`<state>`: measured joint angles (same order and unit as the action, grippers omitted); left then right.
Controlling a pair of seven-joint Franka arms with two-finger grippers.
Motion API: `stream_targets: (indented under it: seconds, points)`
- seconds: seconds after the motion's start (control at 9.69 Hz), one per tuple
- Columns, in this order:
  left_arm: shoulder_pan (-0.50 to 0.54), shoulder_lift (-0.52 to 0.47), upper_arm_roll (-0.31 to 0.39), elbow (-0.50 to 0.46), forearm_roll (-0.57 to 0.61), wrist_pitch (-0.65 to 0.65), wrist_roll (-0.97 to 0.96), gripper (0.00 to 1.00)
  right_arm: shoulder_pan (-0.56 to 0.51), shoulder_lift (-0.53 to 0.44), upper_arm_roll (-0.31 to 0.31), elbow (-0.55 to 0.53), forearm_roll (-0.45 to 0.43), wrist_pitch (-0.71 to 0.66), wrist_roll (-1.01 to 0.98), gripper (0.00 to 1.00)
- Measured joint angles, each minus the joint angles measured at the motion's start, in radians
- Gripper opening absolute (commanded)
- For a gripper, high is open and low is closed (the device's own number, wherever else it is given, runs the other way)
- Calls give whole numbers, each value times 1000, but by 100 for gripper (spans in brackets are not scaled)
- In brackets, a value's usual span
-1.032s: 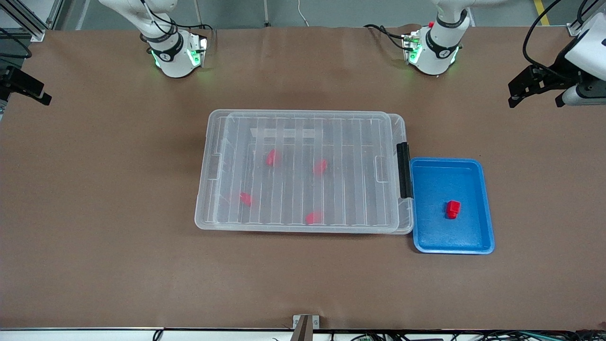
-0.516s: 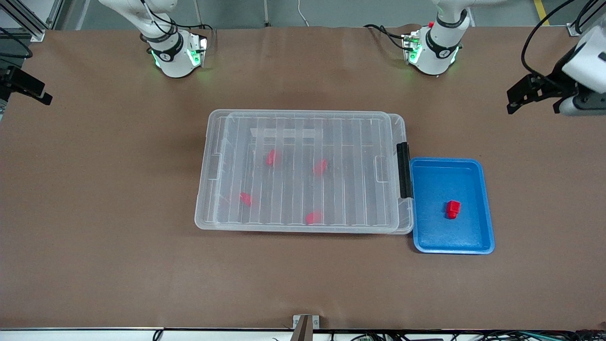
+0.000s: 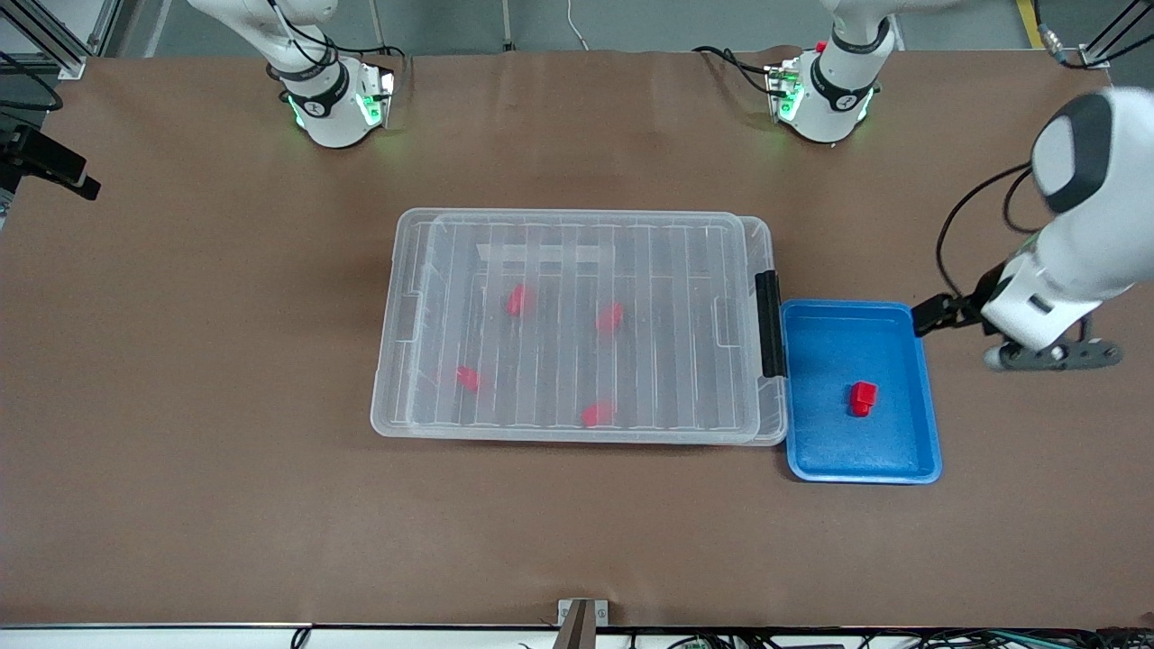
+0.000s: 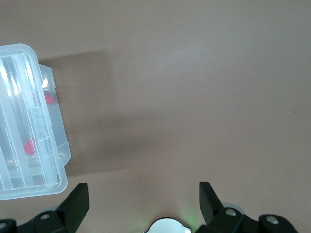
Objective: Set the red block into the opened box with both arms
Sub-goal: 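Move the left gripper over the red block in the blue tray, then grasp the red block with the left gripper while the right gripper reaches the lid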
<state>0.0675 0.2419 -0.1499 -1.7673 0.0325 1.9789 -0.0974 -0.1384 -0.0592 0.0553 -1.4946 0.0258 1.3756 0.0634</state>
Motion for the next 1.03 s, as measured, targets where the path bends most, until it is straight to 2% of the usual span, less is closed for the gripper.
stream_targets:
  seconds: [0.21,0.52,0.83,1.03]
  points:
    - [25,147,0,-10,1,141,4,100,37,11,6,-5,32,39,-1,100]
    - [28,298,-4,-6,1,277,13,86,198,72,16,-126,36,224,13,100]
    - [24,383,-5,-1,2,333,14,69,334,155,18,-216,36,366,87,100]
    - [24,417,-5,1,2,345,14,47,379,210,17,-294,35,544,109,100]
